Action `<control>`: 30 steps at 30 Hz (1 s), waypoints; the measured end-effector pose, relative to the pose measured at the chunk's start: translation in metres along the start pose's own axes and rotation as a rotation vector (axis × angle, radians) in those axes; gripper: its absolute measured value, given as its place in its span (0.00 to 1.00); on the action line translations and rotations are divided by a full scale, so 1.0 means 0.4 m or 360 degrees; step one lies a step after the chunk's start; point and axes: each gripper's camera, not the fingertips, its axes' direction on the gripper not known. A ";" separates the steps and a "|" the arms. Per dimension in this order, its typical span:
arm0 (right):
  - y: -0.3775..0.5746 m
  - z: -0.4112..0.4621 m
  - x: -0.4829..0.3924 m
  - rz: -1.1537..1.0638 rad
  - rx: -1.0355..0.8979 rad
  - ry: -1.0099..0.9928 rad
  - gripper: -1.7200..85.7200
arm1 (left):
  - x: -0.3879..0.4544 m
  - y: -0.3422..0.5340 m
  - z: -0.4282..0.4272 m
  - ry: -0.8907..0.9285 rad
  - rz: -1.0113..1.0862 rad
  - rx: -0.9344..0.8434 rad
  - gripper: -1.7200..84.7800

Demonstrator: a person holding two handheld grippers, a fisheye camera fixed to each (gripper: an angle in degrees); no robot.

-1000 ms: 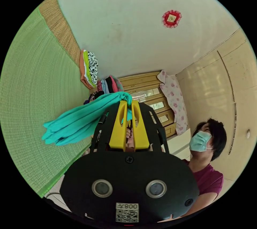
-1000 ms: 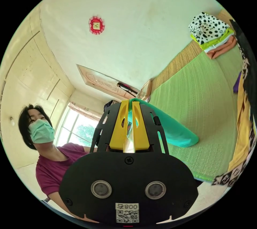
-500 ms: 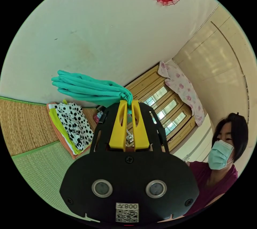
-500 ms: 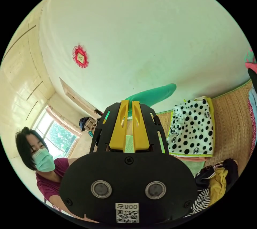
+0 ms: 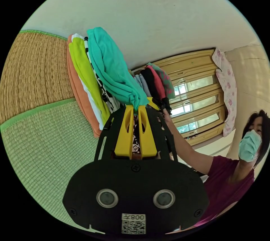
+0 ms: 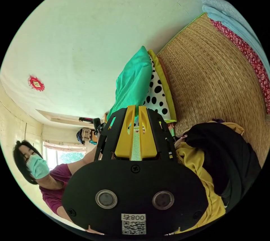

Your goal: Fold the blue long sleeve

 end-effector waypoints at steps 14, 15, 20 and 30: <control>0.073 0.030 -0.144 -0.0150 0.0235 0.0242 0.02 | -0.054 -0.009 0.037 -0.0083 -0.0066 0.0010 0.04; 0.079 0.047 -0.164 -0.0190 0.0217 0.0258 0.02 | -0.049 -0.005 0.026 -0.0068 -0.0043 0.0048 0.04; 0.096 0.253 -0.257 -0.0373 -0.0022 0.0645 0.02 | -0.072 -0.030 0.038 -0.0167 0.0007 0.0082 0.02; 0.183 0.351 -0.307 -0.0332 0.0021 0.0925 0.02 | -0.121 0.067 0.036 -0.0262 0.0102 -0.0067 0.02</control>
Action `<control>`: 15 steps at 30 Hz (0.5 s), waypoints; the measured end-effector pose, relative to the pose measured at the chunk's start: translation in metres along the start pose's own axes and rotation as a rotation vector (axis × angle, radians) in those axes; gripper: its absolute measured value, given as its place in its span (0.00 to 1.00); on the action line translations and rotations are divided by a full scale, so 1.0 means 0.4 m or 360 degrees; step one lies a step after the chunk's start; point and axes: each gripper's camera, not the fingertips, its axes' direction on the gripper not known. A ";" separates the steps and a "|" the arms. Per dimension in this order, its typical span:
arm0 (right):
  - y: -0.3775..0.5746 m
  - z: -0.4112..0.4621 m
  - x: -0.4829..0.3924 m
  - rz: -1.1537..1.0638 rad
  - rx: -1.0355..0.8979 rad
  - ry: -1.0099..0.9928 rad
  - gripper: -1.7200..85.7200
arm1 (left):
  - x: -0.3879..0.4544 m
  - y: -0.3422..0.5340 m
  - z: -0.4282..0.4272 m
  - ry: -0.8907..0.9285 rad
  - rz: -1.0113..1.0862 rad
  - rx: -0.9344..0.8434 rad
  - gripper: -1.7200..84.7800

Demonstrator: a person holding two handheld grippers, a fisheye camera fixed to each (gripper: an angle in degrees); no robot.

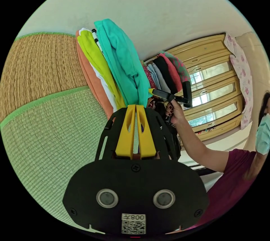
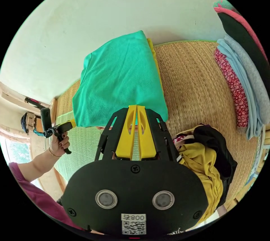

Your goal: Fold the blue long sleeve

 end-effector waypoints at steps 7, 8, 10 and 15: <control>0.262 -0.022 -0.217 -0.0207 0.0220 -0.0127 0.02 | -0.033 0.265 -0.085 -0.0013 0.0109 -0.0175 0.02; 0.319 -0.007 -0.259 -0.0241 0.0212 -0.0134 0.02 | -0.035 0.291 -0.091 -0.0004 0.0117 -0.0196 0.02; 0.408 0.022 -0.318 -0.0266 0.0193 -0.0155 0.02 | -0.044 0.396 -0.117 0.0050 0.0162 -0.0268 0.02; 0.642 0.123 -0.459 -0.0319 0.0049 -0.0226 0.02 | -0.047 0.595 -0.183 0.0080 0.0285 -0.0396 0.02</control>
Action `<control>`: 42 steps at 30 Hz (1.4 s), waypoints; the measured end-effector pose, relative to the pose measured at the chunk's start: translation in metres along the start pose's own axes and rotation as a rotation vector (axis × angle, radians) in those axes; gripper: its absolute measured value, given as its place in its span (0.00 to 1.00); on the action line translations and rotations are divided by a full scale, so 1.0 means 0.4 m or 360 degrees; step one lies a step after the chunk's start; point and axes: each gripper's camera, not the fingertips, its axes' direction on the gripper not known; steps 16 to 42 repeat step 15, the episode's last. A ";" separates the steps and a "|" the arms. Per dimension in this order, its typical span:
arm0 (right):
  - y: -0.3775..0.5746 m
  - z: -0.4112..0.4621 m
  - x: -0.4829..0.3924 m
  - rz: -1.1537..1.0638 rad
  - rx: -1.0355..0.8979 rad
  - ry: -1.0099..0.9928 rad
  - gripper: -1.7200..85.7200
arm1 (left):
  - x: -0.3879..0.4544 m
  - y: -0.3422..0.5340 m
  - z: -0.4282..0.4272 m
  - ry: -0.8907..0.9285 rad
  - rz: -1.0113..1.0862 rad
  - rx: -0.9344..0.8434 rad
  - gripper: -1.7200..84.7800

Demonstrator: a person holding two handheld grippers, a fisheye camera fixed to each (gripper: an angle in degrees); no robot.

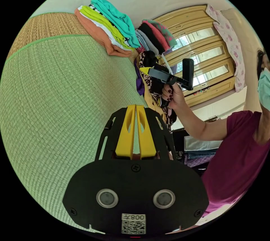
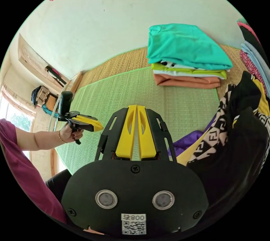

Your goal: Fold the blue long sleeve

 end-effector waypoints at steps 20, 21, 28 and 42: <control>0.516 -0.070 -0.474 -0.0057 0.0019 -0.0210 0.02 | 0.307 0.704 -0.248 -0.0203 0.0027 0.0273 0.02; 0.516 -0.070 -0.474 -0.0057 0.0019 -0.0210 0.02 | 0.307 0.704 -0.248 -0.0203 0.0027 0.0273 0.02; 0.516 -0.070 -0.474 -0.0057 0.0019 -0.0210 0.02 | 0.307 0.704 -0.248 -0.0203 0.0027 0.0273 0.02; 0.516 -0.070 -0.474 -0.0057 0.0019 -0.0210 0.02 | 0.307 0.704 -0.248 -0.0203 0.0027 0.0273 0.02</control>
